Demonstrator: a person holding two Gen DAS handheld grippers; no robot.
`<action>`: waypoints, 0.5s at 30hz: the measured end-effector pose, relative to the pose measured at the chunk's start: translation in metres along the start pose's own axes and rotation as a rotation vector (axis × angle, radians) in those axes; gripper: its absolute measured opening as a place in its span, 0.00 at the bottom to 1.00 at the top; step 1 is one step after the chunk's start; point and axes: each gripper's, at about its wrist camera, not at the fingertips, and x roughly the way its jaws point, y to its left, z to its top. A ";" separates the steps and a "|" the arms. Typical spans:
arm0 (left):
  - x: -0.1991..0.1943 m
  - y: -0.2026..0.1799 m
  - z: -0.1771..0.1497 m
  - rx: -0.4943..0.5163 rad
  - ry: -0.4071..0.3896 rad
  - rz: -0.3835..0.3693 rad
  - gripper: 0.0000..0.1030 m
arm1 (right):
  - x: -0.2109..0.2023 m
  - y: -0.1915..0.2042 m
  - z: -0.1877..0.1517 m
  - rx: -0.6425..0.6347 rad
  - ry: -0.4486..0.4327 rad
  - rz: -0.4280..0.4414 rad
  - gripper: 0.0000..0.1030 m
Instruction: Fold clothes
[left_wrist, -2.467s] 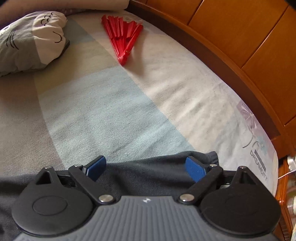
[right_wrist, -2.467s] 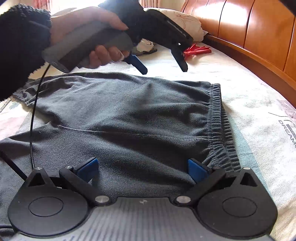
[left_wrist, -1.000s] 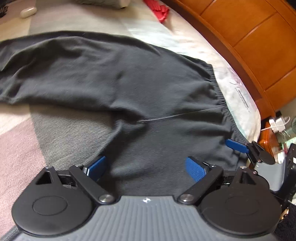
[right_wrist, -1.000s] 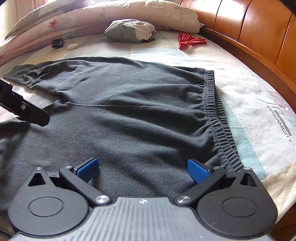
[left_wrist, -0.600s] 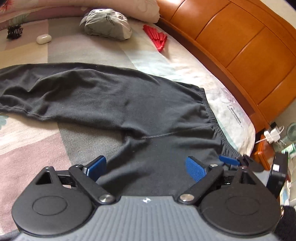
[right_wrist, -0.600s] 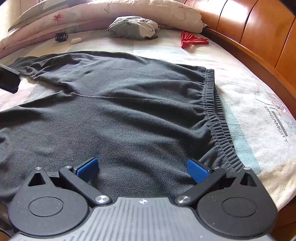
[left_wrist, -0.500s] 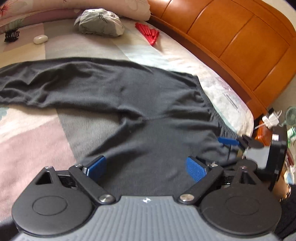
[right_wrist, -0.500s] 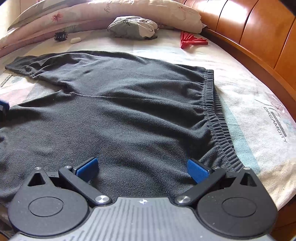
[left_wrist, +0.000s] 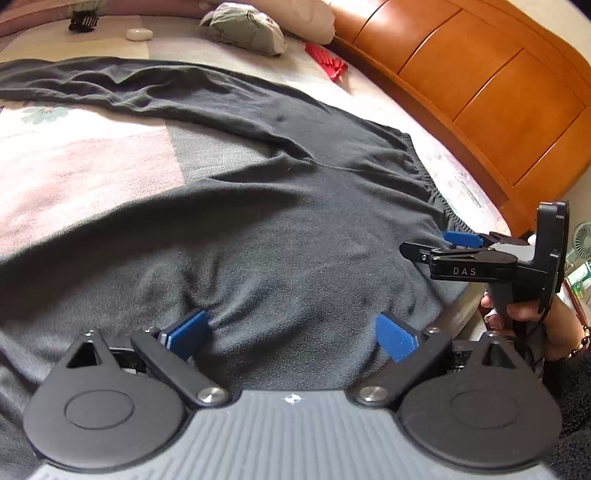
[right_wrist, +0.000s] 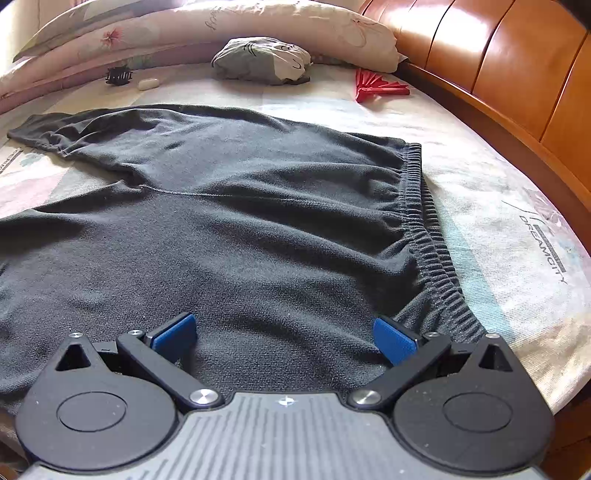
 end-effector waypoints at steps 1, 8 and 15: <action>-0.002 -0.002 -0.002 0.004 0.007 -0.010 0.96 | -0.002 0.001 0.002 -0.003 0.015 -0.006 1.00; -0.024 0.012 0.013 -0.027 -0.056 0.039 0.96 | -0.029 0.028 0.016 -0.055 -0.032 0.095 1.00; -0.012 0.012 -0.005 -0.019 -0.022 0.036 0.97 | -0.007 0.047 0.000 -0.048 0.022 0.151 1.00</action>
